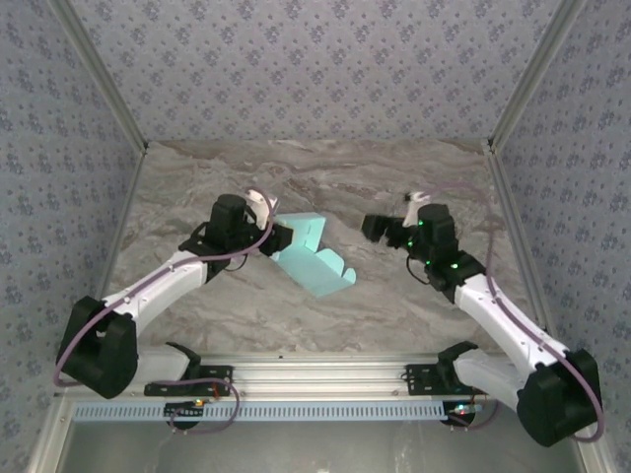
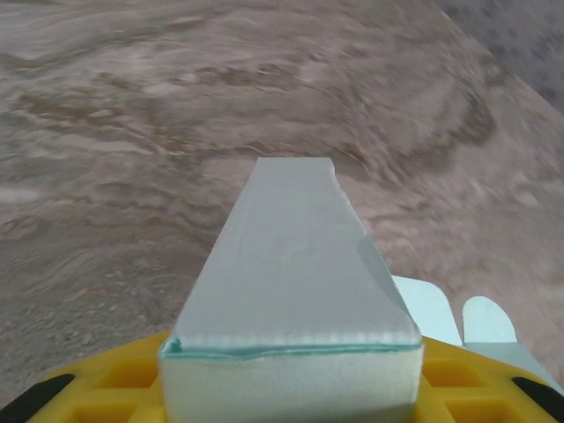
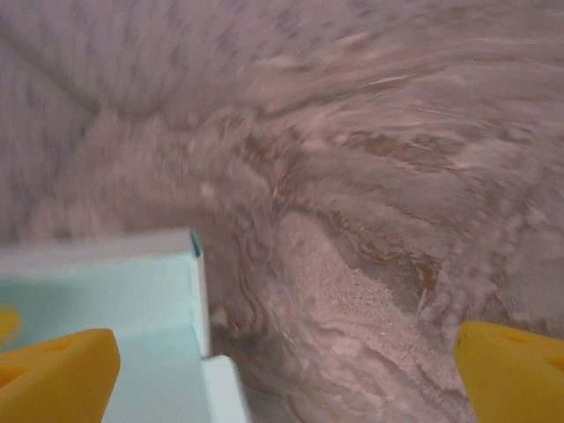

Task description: Fold the paper box

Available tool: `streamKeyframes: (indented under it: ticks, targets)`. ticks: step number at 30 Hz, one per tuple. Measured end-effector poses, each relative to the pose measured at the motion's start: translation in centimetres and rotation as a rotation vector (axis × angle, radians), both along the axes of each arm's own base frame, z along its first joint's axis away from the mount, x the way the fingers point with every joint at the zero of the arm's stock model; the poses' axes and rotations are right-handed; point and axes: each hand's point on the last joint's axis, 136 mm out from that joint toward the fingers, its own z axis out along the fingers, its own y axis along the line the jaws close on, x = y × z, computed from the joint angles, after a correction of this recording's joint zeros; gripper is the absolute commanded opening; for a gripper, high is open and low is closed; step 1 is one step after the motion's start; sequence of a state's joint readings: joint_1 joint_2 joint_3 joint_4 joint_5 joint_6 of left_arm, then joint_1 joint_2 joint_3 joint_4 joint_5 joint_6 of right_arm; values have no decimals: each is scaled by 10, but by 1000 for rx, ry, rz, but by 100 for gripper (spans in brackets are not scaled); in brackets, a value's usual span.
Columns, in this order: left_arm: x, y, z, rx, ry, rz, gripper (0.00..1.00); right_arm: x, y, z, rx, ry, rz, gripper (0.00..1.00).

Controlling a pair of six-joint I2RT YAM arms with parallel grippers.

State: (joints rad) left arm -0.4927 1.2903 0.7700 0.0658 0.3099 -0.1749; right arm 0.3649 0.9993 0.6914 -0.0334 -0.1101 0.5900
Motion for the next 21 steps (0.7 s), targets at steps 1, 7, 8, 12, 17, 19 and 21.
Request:
streamKeyframes:
  ticks: [1,7,8,12,17,19,21]
  targets:
    - [5,3,0,-16,-3,42,33,-1,-7,2,90,37,-60,100]
    - [26,9,15,-152,-43,196,34,-23,13,-56,448,410,-190,100]
    - [28,8,18,-170,-47,207,34,-27,22,-66,472,476,-188,100]
    - [29,2,27,-220,-50,226,34,-39,54,-80,555,635,-167,95]
    - [27,0,26,-237,-43,244,34,-38,83,-79,669,709,-160,76]
    - [27,0,24,-237,-38,250,34,-34,91,-77,700,717,-160,69]
    - [27,1,23,-239,-35,256,34,-29,98,-72,725,716,-157,57]
